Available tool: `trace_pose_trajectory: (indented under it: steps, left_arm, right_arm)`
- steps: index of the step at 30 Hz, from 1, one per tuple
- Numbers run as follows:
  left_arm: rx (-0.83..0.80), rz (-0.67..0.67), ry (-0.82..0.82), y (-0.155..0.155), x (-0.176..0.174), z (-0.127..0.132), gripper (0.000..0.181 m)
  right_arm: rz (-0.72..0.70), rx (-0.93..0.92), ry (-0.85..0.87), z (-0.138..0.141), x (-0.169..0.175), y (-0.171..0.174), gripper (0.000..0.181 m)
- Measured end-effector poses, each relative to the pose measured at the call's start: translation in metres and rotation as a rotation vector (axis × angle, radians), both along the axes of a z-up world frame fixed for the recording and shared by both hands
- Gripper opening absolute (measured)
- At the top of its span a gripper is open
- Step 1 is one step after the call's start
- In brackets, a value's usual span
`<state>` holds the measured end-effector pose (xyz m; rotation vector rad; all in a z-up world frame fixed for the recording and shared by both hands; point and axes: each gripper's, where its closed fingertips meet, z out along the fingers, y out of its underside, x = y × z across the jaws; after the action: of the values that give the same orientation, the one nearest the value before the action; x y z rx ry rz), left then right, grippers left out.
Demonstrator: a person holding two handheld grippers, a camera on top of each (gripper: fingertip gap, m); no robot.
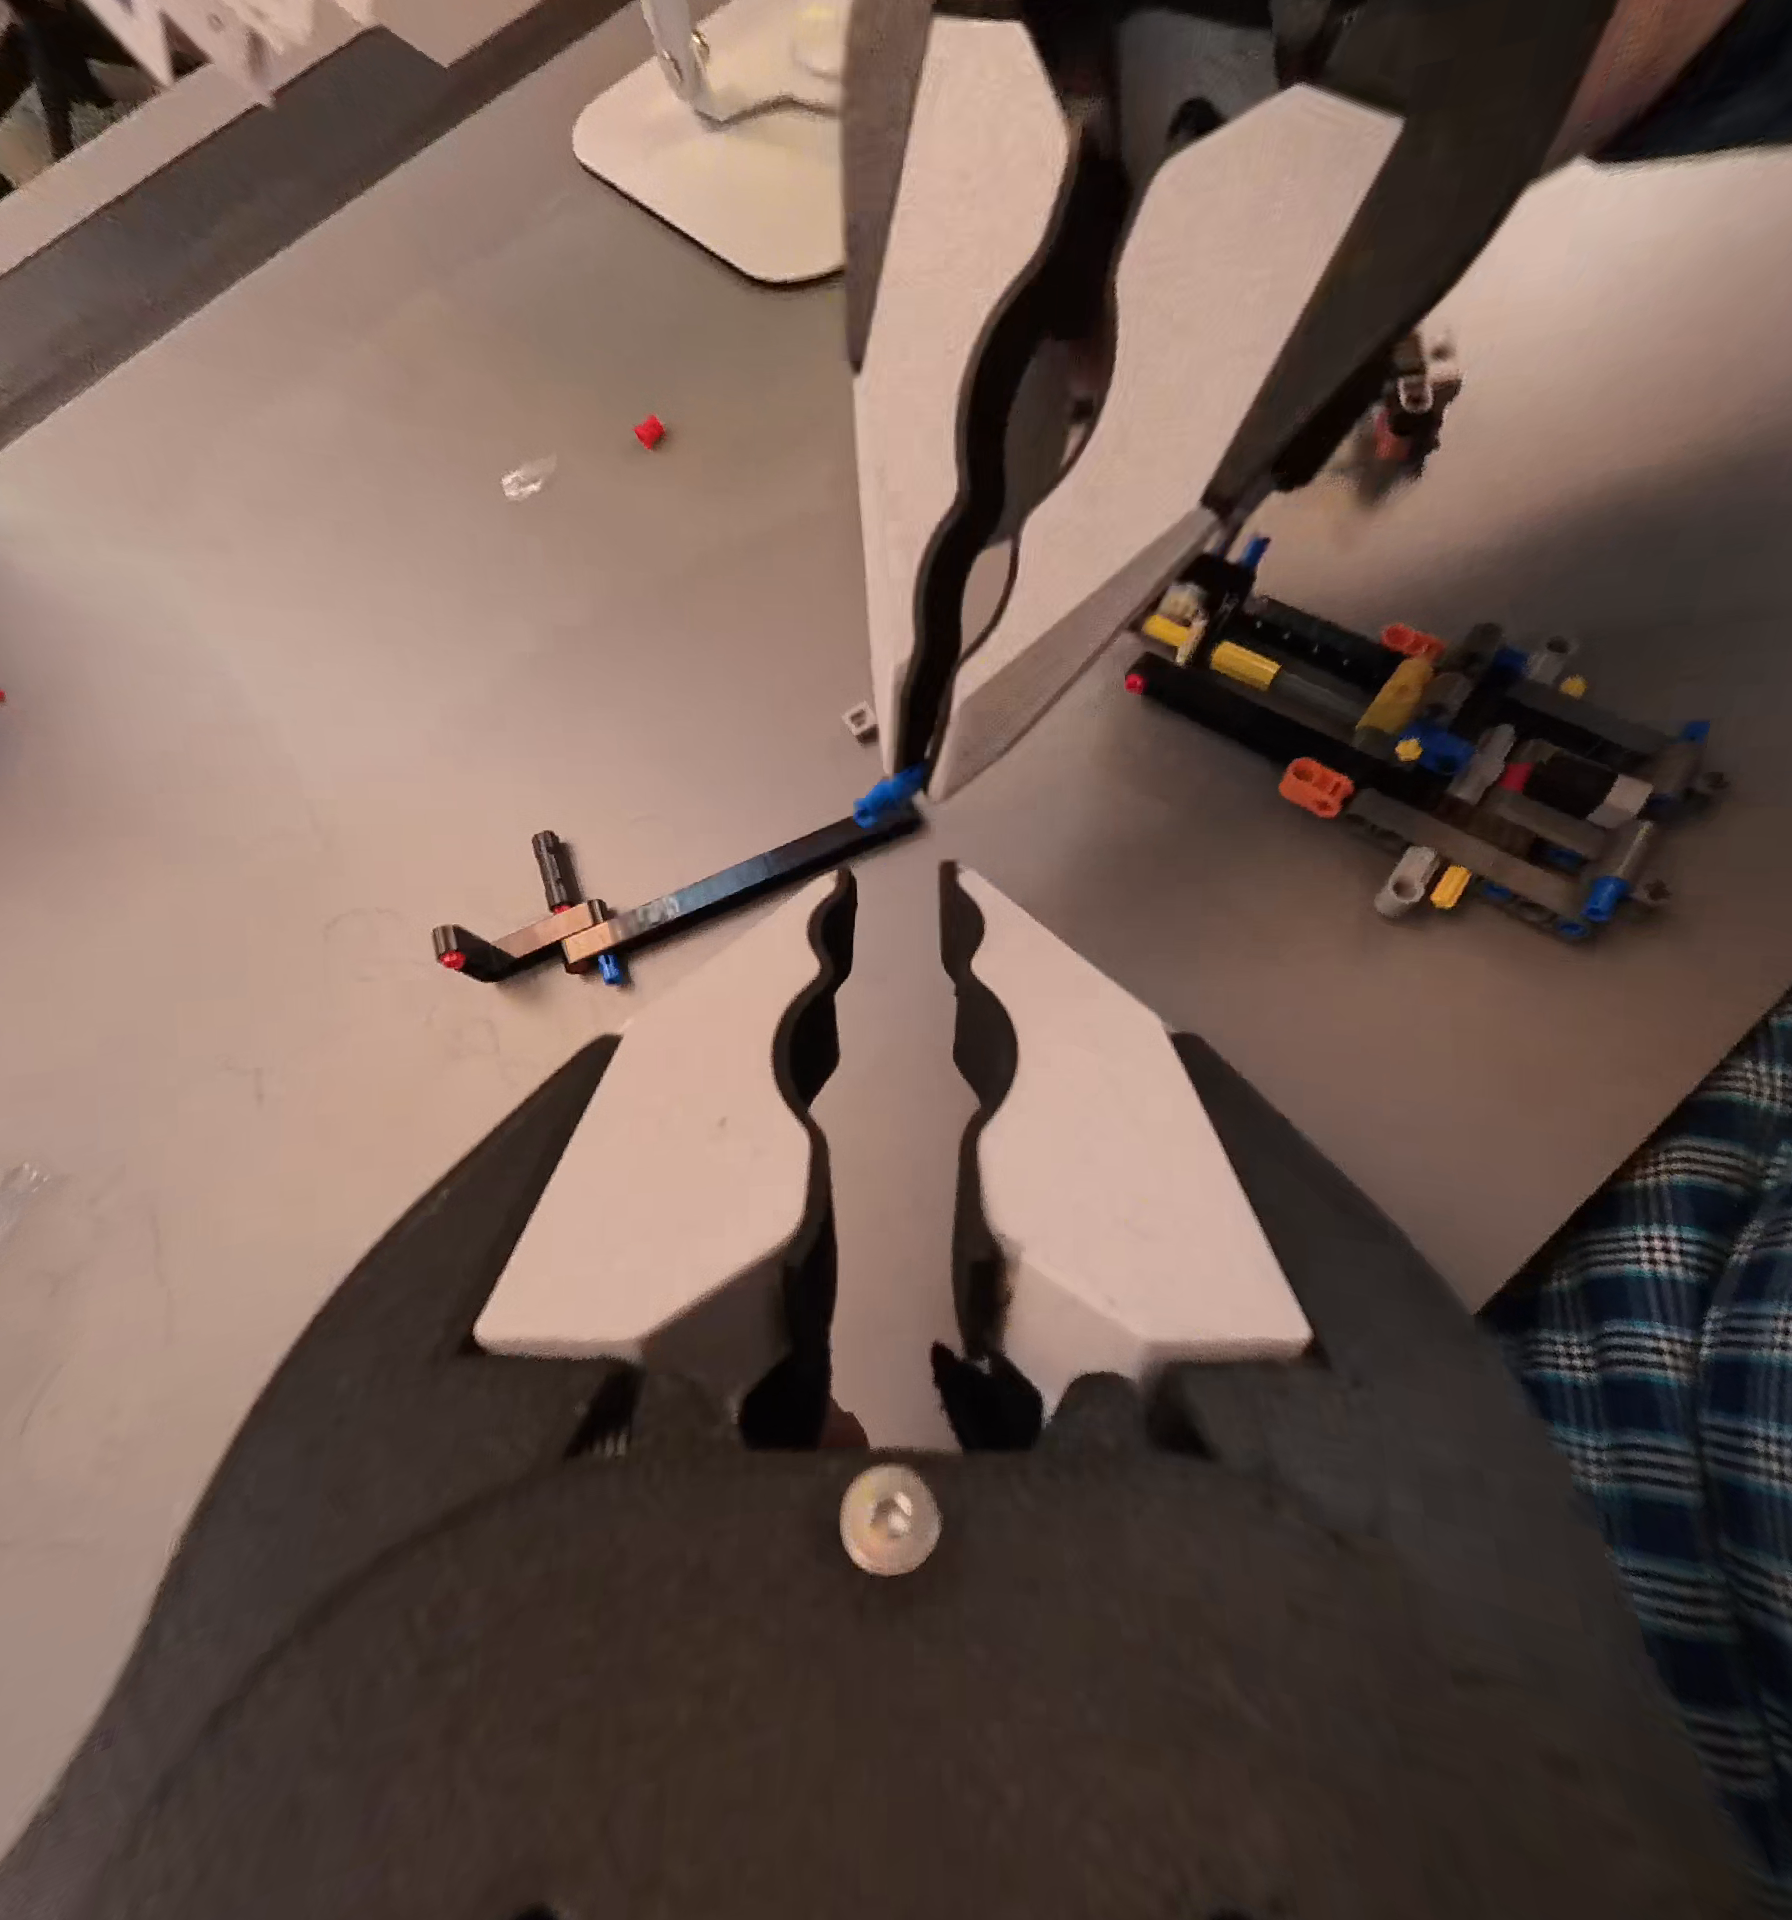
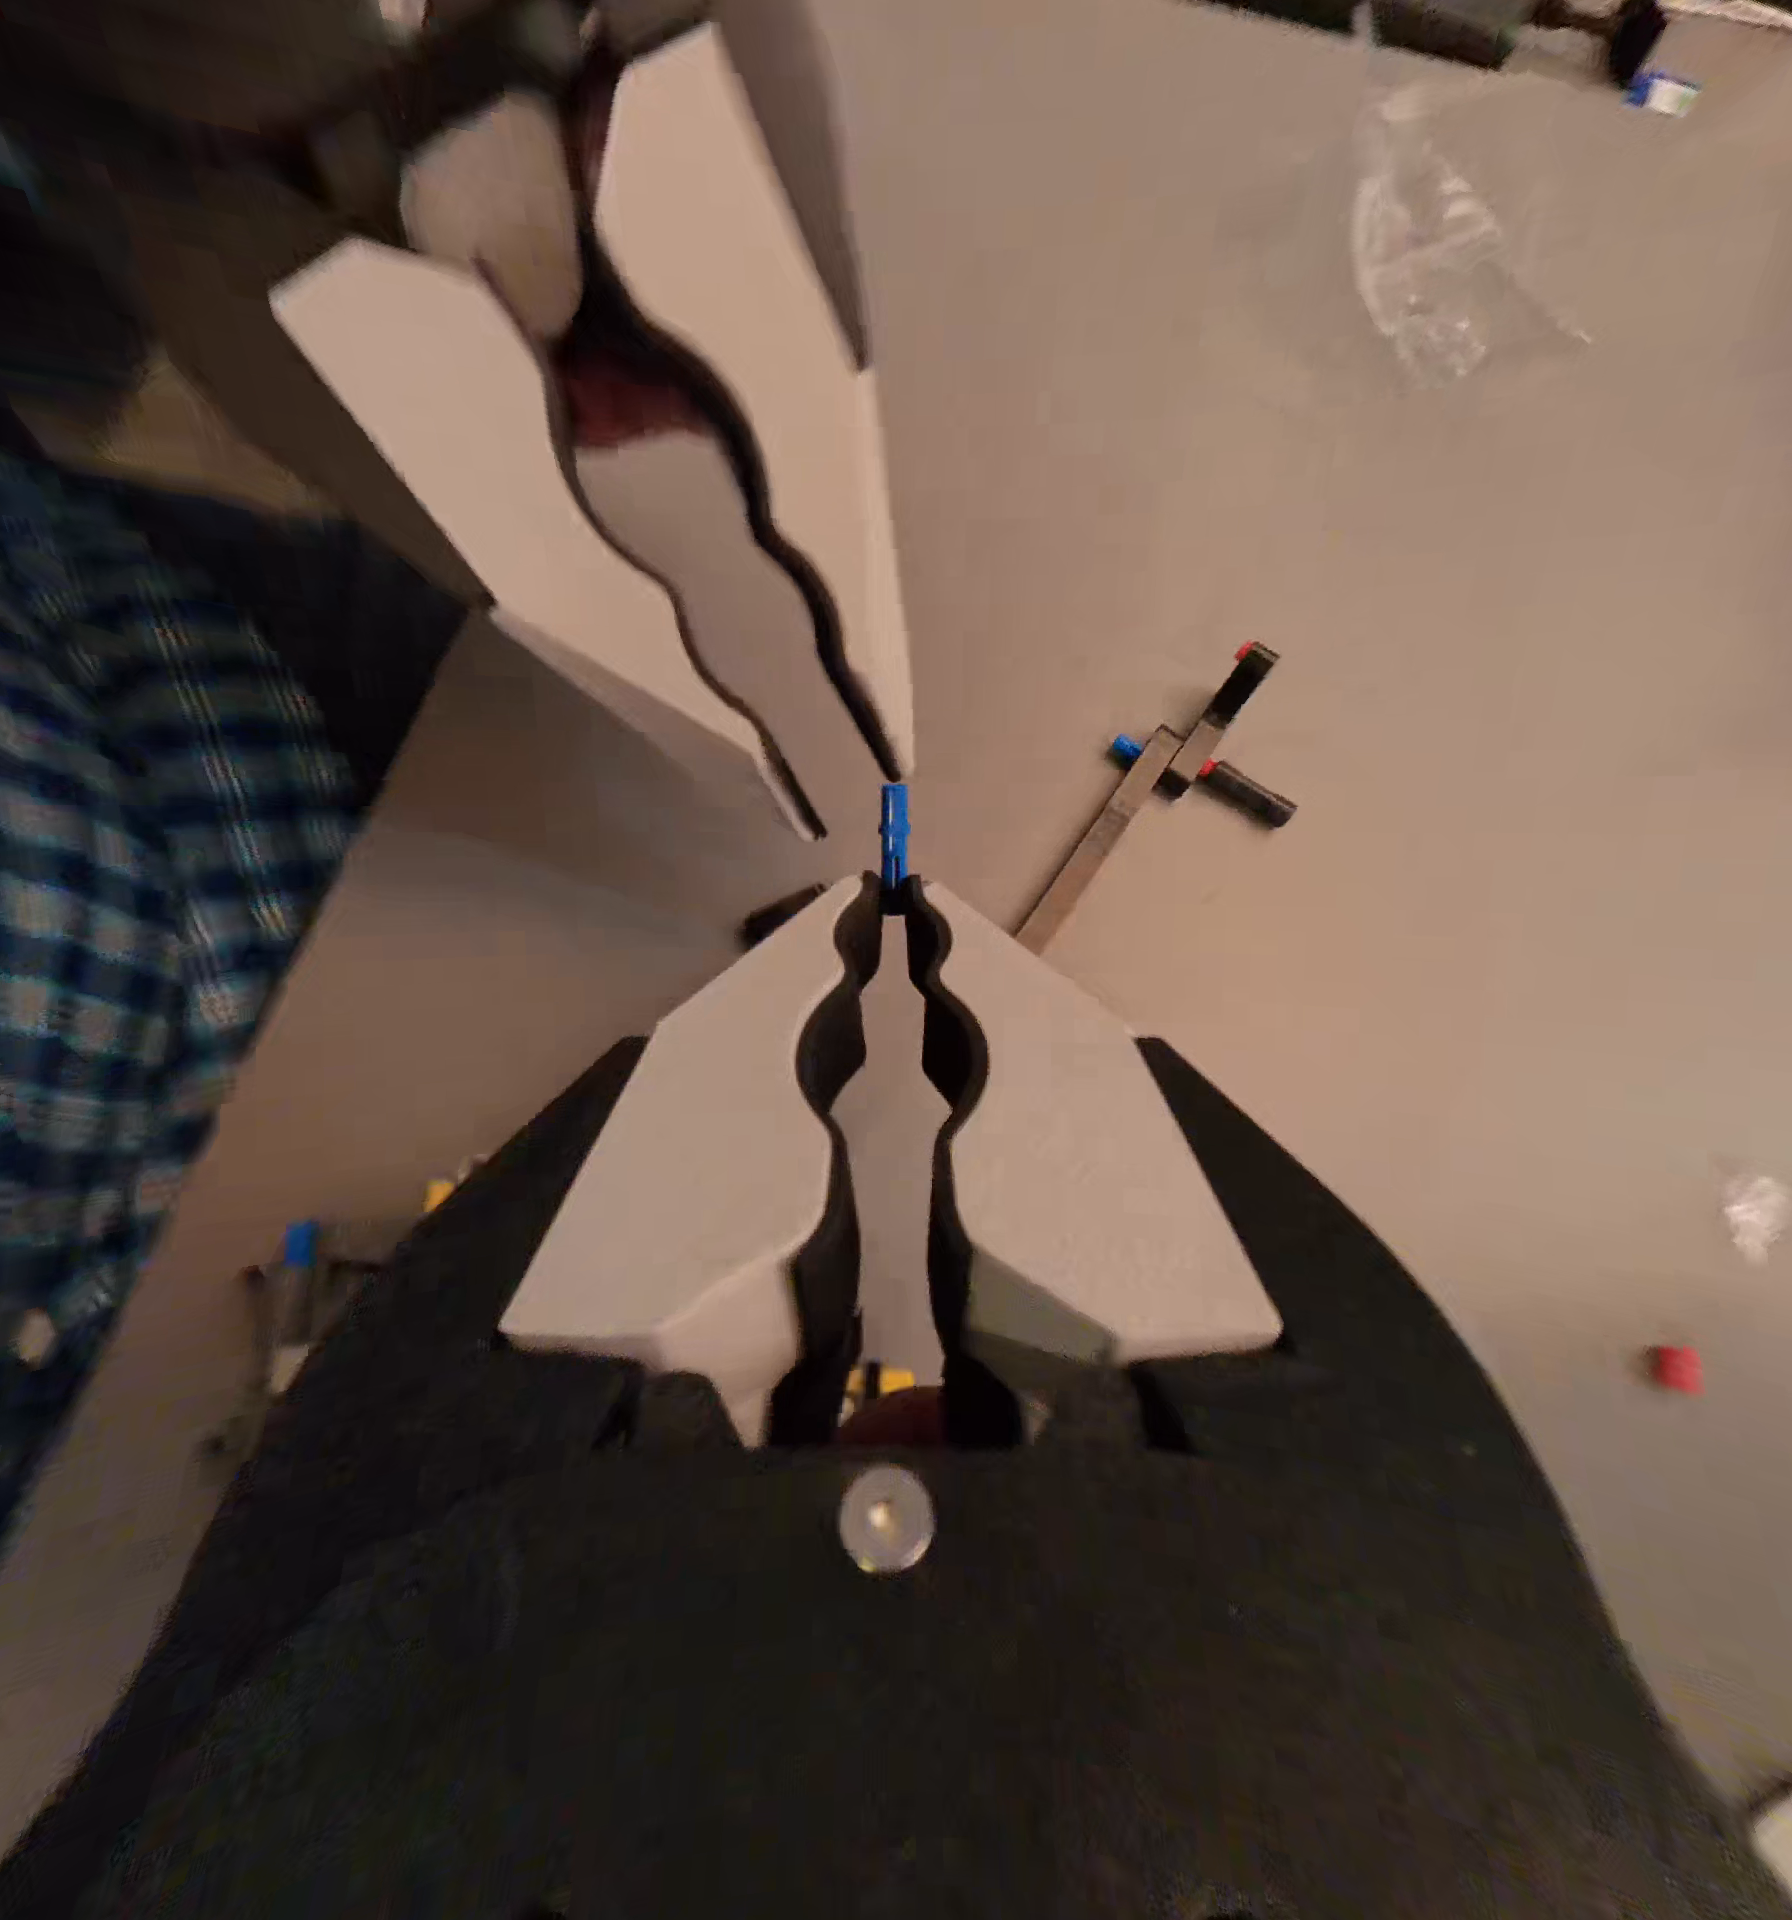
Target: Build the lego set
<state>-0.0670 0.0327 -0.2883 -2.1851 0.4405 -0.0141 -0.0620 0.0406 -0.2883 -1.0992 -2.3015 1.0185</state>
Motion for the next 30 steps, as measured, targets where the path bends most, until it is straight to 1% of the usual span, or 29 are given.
trace_pose_trajectory:
  steps: [1, 5, 7, 10, 12, 14, 16, 22, 25, 30]
  left_arm:
    - [0.016, 0.013, -0.034, 0.000, 0.000, 0.003, 0.013]
    - [0.086, 0.070, -0.265, 0.006, 0.005, 0.022, 0.011]
    - [0.115, 0.103, -0.327, 0.010, 0.003, 0.027, 0.012]
    - [0.195, 0.130, -0.385, 0.013, 0.001, 0.041, 0.013]
    - [0.257, 0.120, -0.340, 0.014, 0.002, 0.052, 0.013]
    - [0.279, 0.117, -0.223, 0.015, 0.001, 0.054, 0.013]
    - [0.272, 0.111, -0.132, 0.015, -0.003, 0.053, 0.011]
    - [0.194, 0.119, -0.152, 0.002, -0.011, 0.038, 0.017]
    - [0.170, 0.112, -0.139, -0.003, -0.008, 0.031, 0.023]
    - [0.193, 0.091, -0.046, 0.000, -0.001, 0.032, 0.027]
  right_arm:
    - [-0.028, -0.062, 0.004, 0.005, -0.001, 0.000, 0.001]
    - [-0.088, -0.173, 0.026, 0.014, 0.000, -0.001, 0.001]
    - [-0.132, -0.260, 0.037, 0.021, -0.001, -0.002, 0.001]
    - [-0.228, -0.491, 0.054, 0.038, -0.004, 0.001, 0.002]
    - [-0.286, -0.656, 0.058, 0.050, -0.005, 0.006, 0.001]
    - [-0.312, -0.721, 0.056, 0.053, -0.005, 0.009, 0.001]
    - [-0.320, -0.699, 0.062, 0.053, -0.003, 0.012, 0.001]
    - [-0.332, -0.603, 0.077, 0.056, 0.002, 0.028, 0.001]
    - [-0.332, -0.620, 0.065, 0.056, 0.004, 0.029, 0.001]
    - [-0.328, -0.698, 0.043, 0.056, 0.003, 0.023, 0.001]
